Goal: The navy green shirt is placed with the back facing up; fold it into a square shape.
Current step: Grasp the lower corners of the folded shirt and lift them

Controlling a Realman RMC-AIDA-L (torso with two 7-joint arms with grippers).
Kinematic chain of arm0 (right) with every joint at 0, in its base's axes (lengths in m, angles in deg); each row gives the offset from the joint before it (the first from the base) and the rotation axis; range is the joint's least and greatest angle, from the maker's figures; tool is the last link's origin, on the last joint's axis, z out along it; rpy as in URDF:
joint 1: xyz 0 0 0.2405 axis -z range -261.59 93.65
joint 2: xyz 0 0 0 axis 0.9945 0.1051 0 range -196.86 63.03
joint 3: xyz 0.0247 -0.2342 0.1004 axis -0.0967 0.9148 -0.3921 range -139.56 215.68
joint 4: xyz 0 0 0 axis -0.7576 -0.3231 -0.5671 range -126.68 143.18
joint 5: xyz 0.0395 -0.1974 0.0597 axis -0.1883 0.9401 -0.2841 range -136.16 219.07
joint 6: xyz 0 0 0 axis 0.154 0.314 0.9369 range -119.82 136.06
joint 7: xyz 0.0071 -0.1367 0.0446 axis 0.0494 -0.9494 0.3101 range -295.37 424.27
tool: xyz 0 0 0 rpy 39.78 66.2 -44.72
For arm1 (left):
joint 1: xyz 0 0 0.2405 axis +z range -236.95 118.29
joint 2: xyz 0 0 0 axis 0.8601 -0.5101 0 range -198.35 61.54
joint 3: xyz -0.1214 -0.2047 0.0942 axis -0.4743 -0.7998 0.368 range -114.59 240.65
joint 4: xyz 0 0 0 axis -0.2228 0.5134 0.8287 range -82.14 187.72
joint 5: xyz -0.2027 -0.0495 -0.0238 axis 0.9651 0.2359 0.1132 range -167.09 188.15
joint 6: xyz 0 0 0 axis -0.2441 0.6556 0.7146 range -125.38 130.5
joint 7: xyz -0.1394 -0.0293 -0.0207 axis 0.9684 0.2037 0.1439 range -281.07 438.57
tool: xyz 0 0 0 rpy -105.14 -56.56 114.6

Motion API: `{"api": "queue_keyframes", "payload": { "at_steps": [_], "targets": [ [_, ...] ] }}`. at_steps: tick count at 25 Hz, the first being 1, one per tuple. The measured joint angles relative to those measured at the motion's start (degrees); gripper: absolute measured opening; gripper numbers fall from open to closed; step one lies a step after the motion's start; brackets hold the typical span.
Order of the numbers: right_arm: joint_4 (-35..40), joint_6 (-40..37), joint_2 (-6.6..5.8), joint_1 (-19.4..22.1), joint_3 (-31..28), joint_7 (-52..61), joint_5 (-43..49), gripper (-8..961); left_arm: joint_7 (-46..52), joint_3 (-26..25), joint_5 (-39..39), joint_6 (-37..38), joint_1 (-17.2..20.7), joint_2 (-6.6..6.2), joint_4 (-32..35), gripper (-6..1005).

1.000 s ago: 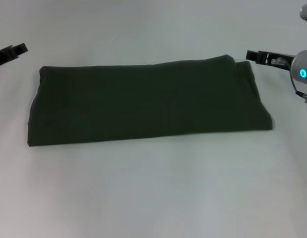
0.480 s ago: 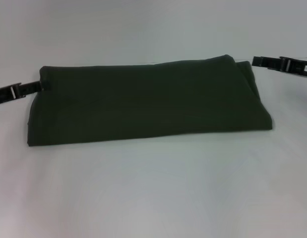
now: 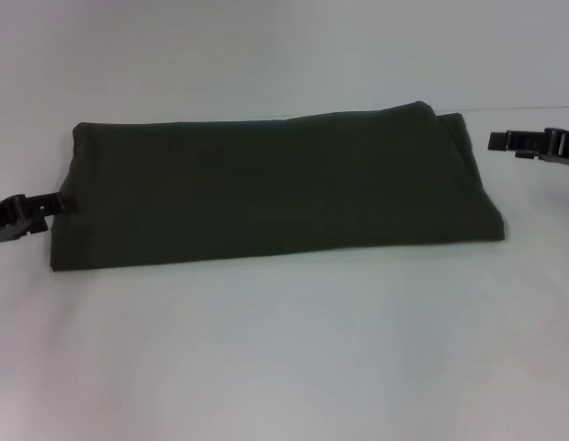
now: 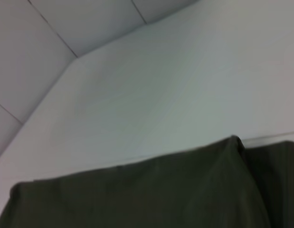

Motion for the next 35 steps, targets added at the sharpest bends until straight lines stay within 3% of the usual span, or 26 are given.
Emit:
{"api": "queue_keyframes", "payload": {
  "at_steps": [10, 25, 35],
  "targets": [
    [0.02, -0.1, -0.06, 0.1, 0.16, 0.88, 2.67, 687, 0.18, 1.44, -0.65, -3.64, 0.17, 0.33, -1.45, 761],
    [0.06, -0.28, -0.15, 0.11, 0.16, 1.05, 2.67, 687, -0.2, 4.56, -0.72, -5.36, 0.34, 1.81, -1.88, 757],
    [0.06, 0.12, -0.05, 0.02, 0.25, 1.04, 3.65, 686, 0.08, 3.87, -0.3, -5.43, 0.57, 1.51, -0.36, 755]
  ]
}}
